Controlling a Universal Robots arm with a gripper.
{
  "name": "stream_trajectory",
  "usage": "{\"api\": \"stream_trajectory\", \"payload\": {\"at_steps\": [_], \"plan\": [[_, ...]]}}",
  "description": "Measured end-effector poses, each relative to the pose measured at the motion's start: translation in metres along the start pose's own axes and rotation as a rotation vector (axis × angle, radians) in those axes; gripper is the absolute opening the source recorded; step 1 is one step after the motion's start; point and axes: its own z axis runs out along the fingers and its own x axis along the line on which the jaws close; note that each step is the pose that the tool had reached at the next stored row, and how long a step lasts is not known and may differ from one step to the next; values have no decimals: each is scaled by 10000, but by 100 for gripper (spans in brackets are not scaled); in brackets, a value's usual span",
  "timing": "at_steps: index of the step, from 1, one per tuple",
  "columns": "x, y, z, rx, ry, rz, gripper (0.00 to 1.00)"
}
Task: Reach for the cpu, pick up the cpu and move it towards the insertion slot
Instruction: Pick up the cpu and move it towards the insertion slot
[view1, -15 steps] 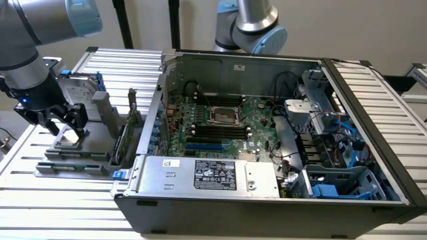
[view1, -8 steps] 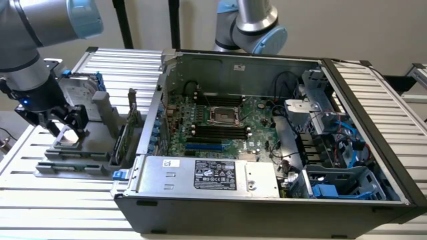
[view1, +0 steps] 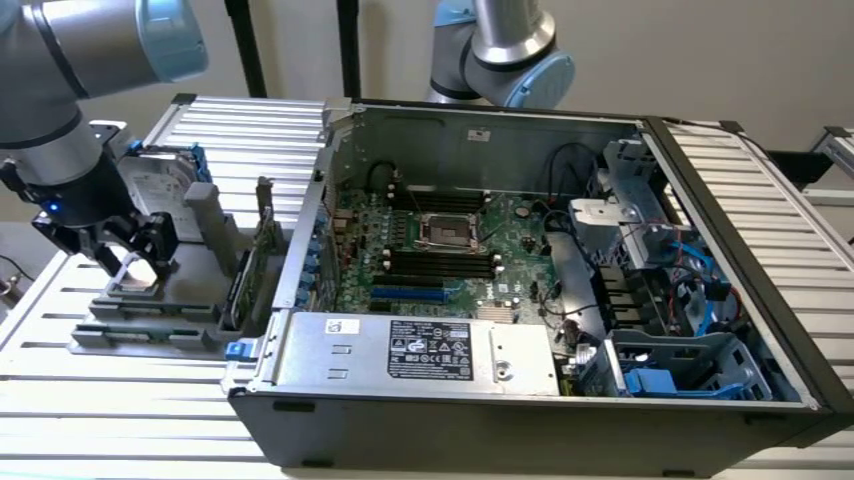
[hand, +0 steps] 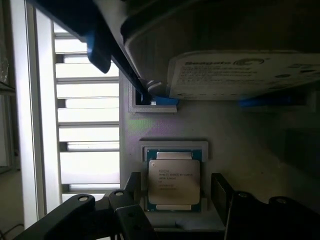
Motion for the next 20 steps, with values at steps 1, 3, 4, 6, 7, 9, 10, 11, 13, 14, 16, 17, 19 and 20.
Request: {"api": "stream_trajectory", "payload": {"at_steps": [1, 3, 4, 6, 7, 9, 10, 11, 13, 14, 16, 17, 19, 20], "plan": [[0, 0, 4, 1, 1, 0, 67], [0, 0, 11, 1, 6, 0, 67], [0, 0, 15, 1, 9, 1, 67], [0, 1, 20, 2, 16, 1, 67], [0, 2, 22, 2, 19, 1, 67], [0, 6, 26, 2, 23, 1, 67], [0, 10, 29, 1, 23, 1, 67], [1, 13, 31, 0, 25, 1, 67], [0, 19, 32, 1, 32, 1, 67], [0, 22, 33, 3, 36, 1, 67], [1, 26, 36, 7, 43, 2, 67], [1, 29, 39, 8, 45, 2, 67], [0, 32, 42, 15, 55, 1, 67], [1, 33, 43, 20, 60, 1, 67]]}}
